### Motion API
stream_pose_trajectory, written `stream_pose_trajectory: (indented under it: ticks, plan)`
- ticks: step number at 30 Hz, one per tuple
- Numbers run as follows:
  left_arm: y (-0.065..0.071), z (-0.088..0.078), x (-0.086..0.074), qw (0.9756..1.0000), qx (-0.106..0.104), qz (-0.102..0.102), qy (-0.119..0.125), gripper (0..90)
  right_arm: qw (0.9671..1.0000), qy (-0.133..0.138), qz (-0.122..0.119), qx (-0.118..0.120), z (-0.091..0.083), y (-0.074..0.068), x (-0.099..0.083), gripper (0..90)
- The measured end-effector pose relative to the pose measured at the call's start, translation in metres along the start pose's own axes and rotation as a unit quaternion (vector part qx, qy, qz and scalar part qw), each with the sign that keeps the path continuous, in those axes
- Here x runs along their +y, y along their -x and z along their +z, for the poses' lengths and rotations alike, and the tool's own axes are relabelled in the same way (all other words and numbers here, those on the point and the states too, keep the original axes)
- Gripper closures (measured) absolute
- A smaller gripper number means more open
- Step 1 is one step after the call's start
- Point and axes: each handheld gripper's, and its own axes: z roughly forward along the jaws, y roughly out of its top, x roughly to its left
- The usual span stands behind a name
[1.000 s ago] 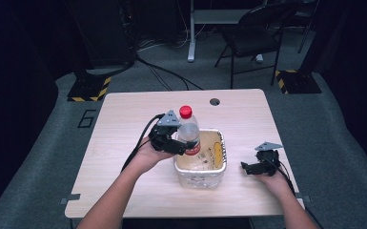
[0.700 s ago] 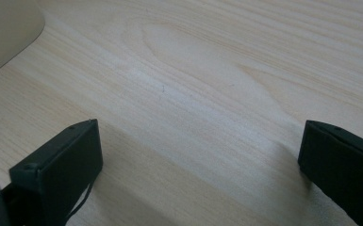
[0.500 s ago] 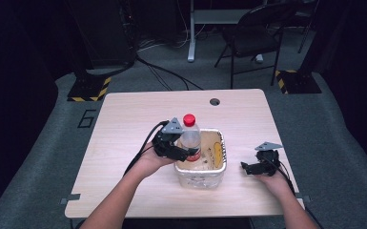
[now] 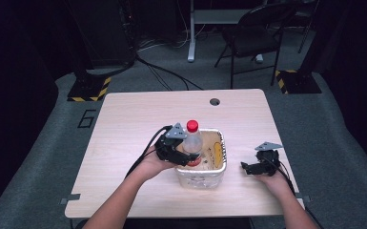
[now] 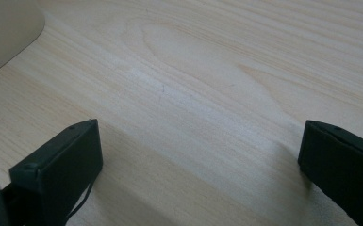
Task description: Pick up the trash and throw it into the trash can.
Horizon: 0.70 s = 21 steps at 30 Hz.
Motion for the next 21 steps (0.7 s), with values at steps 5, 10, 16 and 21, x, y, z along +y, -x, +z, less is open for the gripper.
stream_pose_trajectory:
  ticks: [5,10,16,21]
  plan:
    - [0.0006,0.0029,-0.0024,1.0,0.0,0.001,-0.003,26.7,1.0,0.0,0.0,0.0,0.0,0.0,0.0,0.0]
    - [0.0011,0.0045,-0.0037,1.0,0.001,0.003,-0.007,26.4,1.0,0.0,0.0,0.0,0.0,0.0,0.0,0.0]
    - [0.0011,0.0039,-0.005,1.0,0.004,0.002,-0.005,25.8,1.0,0.0,0.0,0.0,0.0,0.0,0.0,0.0]
    - [-0.0003,0.0016,-0.0071,0.9999,0.007,-0.002,-0.008,24.4,1.0,0.0,0.0,0.0,0.0,0.0,0.0,0.0]
